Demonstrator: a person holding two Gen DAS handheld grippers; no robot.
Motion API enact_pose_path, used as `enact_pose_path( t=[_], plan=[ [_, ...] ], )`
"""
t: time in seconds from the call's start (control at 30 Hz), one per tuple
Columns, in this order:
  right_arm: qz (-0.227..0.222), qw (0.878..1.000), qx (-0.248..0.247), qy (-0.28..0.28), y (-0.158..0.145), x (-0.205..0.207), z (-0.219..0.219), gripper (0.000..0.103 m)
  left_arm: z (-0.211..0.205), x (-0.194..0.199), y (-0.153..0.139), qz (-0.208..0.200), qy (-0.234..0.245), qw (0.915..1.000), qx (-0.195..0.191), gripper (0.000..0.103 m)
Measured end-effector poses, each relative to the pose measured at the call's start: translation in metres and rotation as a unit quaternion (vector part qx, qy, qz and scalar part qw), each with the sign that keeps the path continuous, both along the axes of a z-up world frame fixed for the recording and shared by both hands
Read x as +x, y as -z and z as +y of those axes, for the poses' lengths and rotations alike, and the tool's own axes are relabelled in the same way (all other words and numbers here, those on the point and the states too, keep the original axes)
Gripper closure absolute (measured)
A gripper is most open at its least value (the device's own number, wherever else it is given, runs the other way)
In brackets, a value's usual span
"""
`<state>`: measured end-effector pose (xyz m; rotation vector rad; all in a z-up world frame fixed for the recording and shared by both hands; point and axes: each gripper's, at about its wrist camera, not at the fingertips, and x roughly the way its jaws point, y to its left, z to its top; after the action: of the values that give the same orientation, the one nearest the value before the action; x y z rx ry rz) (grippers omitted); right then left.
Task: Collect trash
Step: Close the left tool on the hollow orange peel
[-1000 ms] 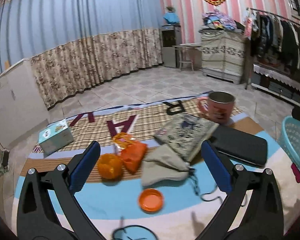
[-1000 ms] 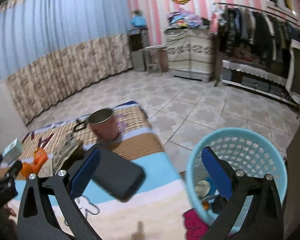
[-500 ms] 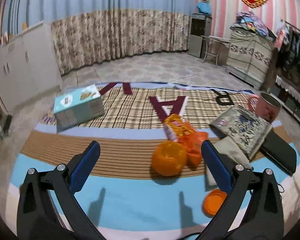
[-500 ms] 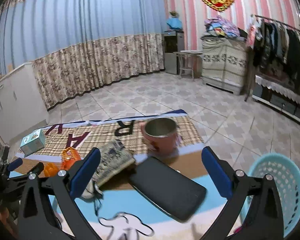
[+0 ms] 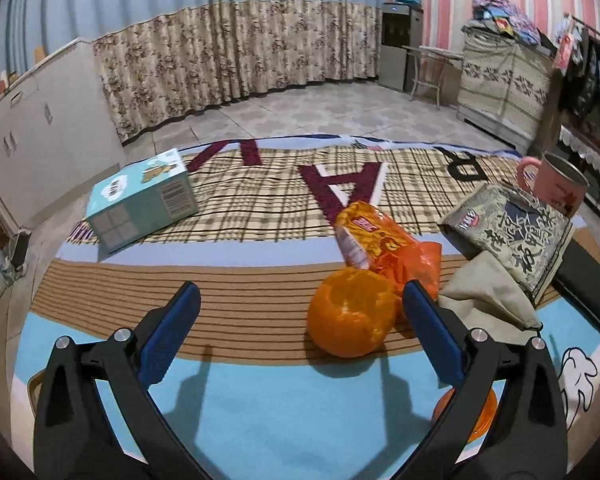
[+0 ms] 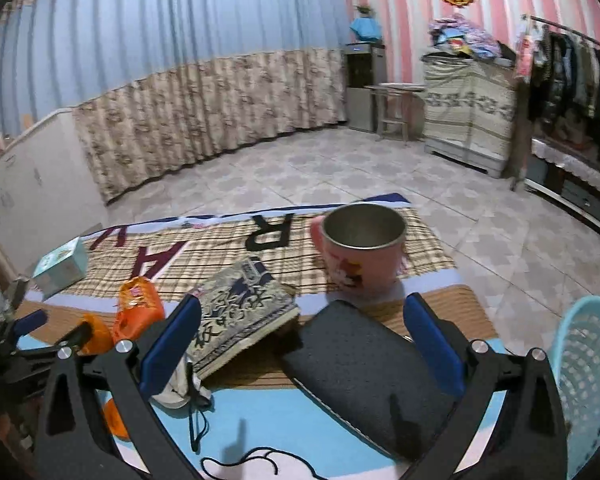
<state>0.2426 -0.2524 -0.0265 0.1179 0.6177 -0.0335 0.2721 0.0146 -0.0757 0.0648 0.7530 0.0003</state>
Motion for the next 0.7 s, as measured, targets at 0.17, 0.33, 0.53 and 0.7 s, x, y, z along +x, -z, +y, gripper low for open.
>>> enact_pose_path(
  t=[0.17, 0.33, 0.53, 0.7],
  plan=[
    [0.050, 0.998, 0.019, 0.021, 0.014, 0.011, -0.016, 0.004, -0.011, 0.004, 0.006, 0.010, 0.011, 0.9997, 0.018, 0.006],
    [0.041, 0.999, 0.007, 0.033, 0.016, 0.011, -0.022, 0.004, -0.016, 0.003, 0.009, 0.022, 0.037, 0.9990, 0.012, 0.026],
    [0.045, 0.998, -0.029, 0.012, 0.019, 0.015, -0.001, 0.004, -0.025, -0.003, 0.009, 0.019, 0.062, 0.9977, 0.021, 0.057],
    [0.049, 0.998, -0.028, -0.008, 0.023, 0.018, 0.013, 0.005, -0.018, -0.011, 0.003, 0.016, 0.064, 0.9978, 0.011, 0.065]
  ],
)
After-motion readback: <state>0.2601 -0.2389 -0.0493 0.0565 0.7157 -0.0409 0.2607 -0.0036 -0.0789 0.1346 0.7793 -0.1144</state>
